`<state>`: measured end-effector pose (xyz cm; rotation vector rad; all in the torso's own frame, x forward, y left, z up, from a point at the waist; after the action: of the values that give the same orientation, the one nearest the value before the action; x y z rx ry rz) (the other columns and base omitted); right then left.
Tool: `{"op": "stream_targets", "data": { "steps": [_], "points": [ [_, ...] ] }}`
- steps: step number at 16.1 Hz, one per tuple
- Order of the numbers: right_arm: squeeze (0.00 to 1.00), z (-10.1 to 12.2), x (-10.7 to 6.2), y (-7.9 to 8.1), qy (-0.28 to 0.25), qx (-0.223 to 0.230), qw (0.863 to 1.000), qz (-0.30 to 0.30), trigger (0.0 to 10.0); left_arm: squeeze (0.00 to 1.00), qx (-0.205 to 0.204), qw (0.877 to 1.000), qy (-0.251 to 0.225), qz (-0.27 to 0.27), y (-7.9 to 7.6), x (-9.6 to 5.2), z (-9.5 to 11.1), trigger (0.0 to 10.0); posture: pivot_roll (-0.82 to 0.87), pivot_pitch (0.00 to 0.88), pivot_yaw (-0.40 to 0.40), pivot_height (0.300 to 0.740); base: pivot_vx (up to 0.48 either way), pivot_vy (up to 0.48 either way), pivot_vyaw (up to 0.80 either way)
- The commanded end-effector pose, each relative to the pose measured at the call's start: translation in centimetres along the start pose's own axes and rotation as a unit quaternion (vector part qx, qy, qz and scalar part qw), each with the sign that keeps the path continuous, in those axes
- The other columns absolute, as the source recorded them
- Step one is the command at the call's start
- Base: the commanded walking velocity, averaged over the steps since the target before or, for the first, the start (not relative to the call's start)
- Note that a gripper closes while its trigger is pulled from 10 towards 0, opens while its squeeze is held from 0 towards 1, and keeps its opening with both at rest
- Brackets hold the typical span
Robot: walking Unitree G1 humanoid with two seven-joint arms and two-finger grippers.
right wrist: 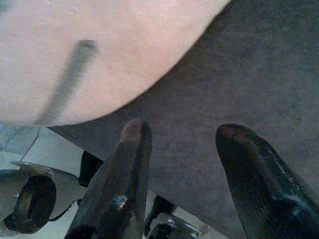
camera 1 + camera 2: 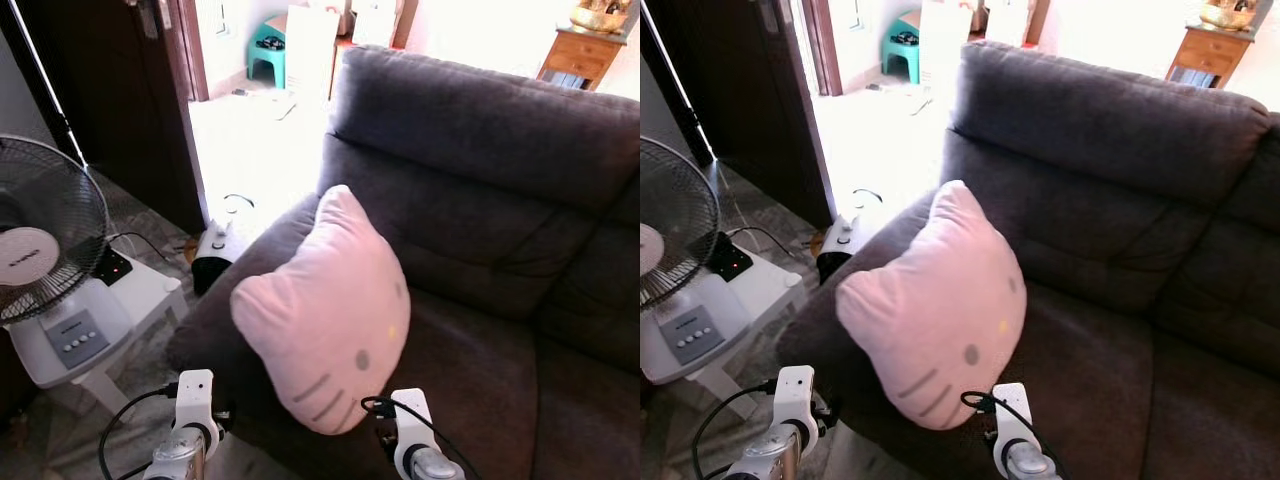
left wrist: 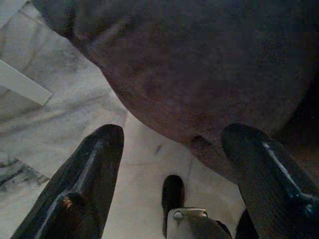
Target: Move the pillow to the sofa from floor
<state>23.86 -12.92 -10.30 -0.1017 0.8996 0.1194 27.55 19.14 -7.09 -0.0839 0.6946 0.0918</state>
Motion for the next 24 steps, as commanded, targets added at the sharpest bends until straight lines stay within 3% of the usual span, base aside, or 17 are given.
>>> {"op": "stream_targets", "data": {
  "steps": [1,13,15,20,24],
  "points": [
    [0.00,-0.11,0.00,-0.29,0.005,-0.002,1.000,-0.004,10.0,0.00,0.009,1.000,0.008,-0.005,-0.14,-0.04,-0.34,10.0,0.20,0.078,-0.084,0.740,0.000,0.292,0.00],
    [0.00,-0.09,0.00,-0.29,0.004,-0.002,1.000,-0.004,10.0,0.00,0.009,1.000,0.008,-0.004,-0.11,-0.03,-0.33,10.0,0.20,0.079,-0.084,0.740,0.000,0.291,0.00],
    [0.00,0.05,0.03,-0.40,0.005,-0.006,1.000,-0.003,10.0,0.00,0.032,0.999,0.000,-0.015,-0.54,0.05,0.12,10.0,0.20,0.090,-0.092,0.740,0.000,-0.296,0.00],
    [0.00,-0.02,0.02,-0.42,0.006,0.003,1.000,-0.006,10.0,0.00,0.036,0.999,0.001,-0.020,-0.80,0.07,0.13,10.0,0.20,0.092,-0.092,0.740,0.000,-0.299,0.00],
    [0.00,-0.06,0.02,-0.36,0.008,0.002,1.000,-0.003,10.0,0.00,0.039,0.999,-0.002,-0.020,-0.83,0.10,0.31,10.0,0.20,0.092,-0.092,0.740,0.000,-0.299,-0.63]
  ]
}}
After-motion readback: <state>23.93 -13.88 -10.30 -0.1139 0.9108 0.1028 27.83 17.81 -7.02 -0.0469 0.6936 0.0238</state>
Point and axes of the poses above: a point about 5 cm out from each wrist's last joint towards the gripper, its own x axis pointing out of the wrist towards the gripper, its own z axis along the axis of the wrist's last joint, y = z × x, the point moved 4 cm from there along x, pointing out of the wrist towards the gripper, and after that the axes turned 3 degrees about -x, right-handed, at the moved point
